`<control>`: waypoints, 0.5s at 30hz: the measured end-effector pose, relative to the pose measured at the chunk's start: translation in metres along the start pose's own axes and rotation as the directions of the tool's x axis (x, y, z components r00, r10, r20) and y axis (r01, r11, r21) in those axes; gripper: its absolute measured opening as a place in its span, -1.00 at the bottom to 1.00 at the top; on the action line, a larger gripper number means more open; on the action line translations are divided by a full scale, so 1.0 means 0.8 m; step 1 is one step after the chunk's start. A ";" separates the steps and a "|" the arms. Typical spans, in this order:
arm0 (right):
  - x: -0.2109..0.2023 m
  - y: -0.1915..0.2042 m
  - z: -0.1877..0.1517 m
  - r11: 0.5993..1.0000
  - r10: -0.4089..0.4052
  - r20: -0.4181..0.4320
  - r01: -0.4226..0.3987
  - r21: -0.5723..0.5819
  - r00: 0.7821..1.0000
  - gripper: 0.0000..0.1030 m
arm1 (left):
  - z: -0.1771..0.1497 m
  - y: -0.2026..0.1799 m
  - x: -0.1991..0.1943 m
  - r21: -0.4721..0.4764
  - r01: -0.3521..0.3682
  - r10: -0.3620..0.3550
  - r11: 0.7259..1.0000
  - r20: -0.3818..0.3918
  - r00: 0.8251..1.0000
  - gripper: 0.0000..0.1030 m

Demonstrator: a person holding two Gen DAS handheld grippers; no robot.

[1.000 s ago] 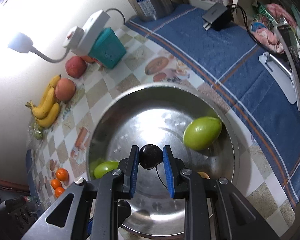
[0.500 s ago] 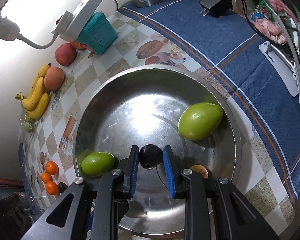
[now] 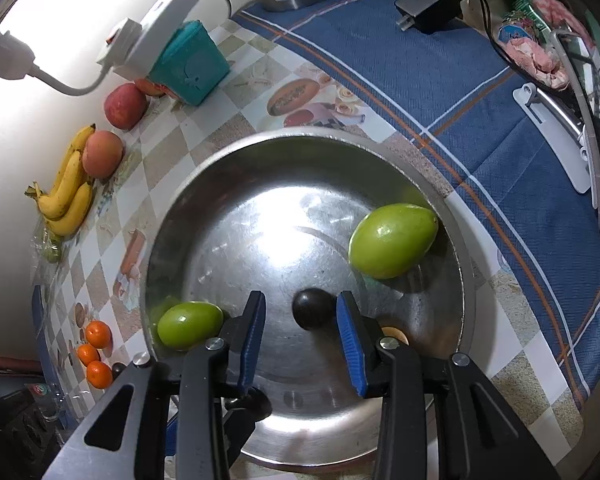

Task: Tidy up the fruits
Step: 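Open both grippers to drop the plums into the basin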

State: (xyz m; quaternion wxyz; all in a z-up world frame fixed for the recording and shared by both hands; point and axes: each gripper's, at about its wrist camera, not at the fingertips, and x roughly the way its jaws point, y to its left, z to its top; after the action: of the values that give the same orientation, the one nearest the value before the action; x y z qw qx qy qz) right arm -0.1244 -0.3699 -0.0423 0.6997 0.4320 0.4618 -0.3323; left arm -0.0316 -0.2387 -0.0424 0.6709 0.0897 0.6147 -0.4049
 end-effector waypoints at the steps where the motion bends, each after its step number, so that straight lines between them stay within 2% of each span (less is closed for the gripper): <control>1: -0.004 0.001 0.001 1.000 0.005 0.007 -0.005 0.000 1.000 -0.26 | 0.001 0.000 -0.004 0.001 0.002 -0.002 1.000 0.007 1.000 0.03; 7: -0.038 0.005 0.004 0.999 0.048 0.088 -0.049 0.001 0.995 -0.26 | 0.011 0.011 -0.039 -0.015 -0.011 0.012 1.000 0.077 0.997 0.05; 11: -0.055 0.009 0.004 0.998 0.065 0.117 -0.065 -0.008 0.991 -0.26 | 0.021 0.035 -0.064 -0.044 -0.055 0.061 0.997 0.124 0.990 0.06; 15: -0.056 0.014 0.002 0.998 0.067 0.112 -0.065 -0.021 0.991 -0.26 | 0.028 0.066 -0.086 -0.098 -0.113 0.128 0.989 0.163 0.978 0.07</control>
State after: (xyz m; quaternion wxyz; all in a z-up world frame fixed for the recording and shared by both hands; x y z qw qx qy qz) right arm -0.1294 -0.3640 0.0030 0.7391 0.4213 0.4099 -0.3289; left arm 0.0255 -0.1878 0.0047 0.7472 0.0626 0.5662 -0.3424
